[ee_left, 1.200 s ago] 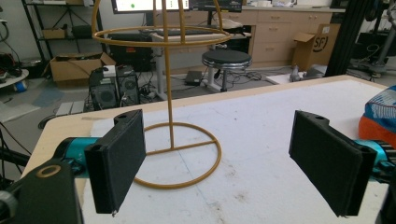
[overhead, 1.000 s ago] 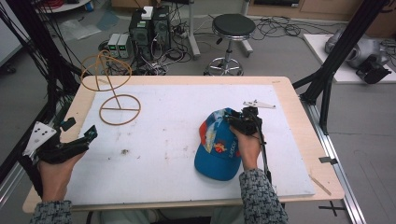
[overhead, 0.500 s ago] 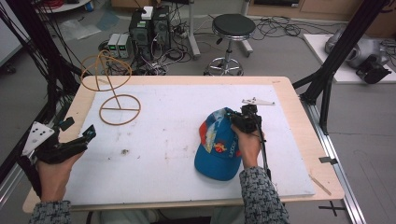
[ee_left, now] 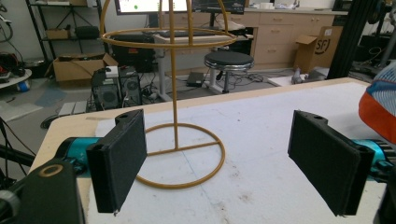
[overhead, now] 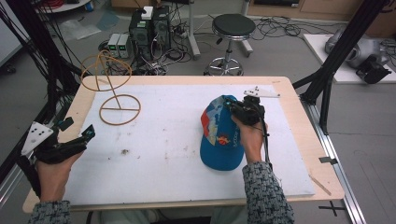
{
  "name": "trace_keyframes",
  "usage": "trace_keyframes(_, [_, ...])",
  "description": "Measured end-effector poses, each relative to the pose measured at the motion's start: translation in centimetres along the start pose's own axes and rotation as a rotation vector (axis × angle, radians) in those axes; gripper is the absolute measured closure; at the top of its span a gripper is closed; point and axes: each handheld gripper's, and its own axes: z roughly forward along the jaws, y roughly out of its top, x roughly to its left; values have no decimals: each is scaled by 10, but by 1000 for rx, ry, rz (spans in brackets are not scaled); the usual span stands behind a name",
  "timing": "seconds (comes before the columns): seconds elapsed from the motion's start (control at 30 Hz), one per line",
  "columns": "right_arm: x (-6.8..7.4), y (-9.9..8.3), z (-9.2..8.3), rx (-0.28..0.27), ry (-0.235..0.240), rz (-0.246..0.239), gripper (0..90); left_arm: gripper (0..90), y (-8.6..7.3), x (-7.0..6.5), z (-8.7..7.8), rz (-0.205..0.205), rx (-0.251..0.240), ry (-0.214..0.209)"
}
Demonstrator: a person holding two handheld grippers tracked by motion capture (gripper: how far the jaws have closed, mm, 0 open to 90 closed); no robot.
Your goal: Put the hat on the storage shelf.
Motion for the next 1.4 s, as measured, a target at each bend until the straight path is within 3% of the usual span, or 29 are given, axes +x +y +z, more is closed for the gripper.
trace_keyframes(0.67, [28, 70, 7, -95, 35, -199, 896, 197, 0, 3, -2, -5, -3, 7])
trace_keyframes(0.87, [40, 93, 11, -119, 62, -251, 896, 197, 0, 5, -3, -9, -7, 12])
trace_keyframes(0.97, [49, 102, 15, -122, 72, -302, 896, 197, 0, 5, -4, -11, -10, 12])
trace_keyframes(1.13, [61, 113, 20, -132, 91, -324, 896, 197, 1, 6, -4, -10, -10, 13])
trace_keyframes(1.2, [71, 120, 25, -142, 102, -355, 896, 197, 1, 6, -5, -10, -11, 15])
trace_keyframes(1.4, [87, 137, 34, -185, 142, -347, 896, 197, 0, 7, -5, -14, -10, 16])
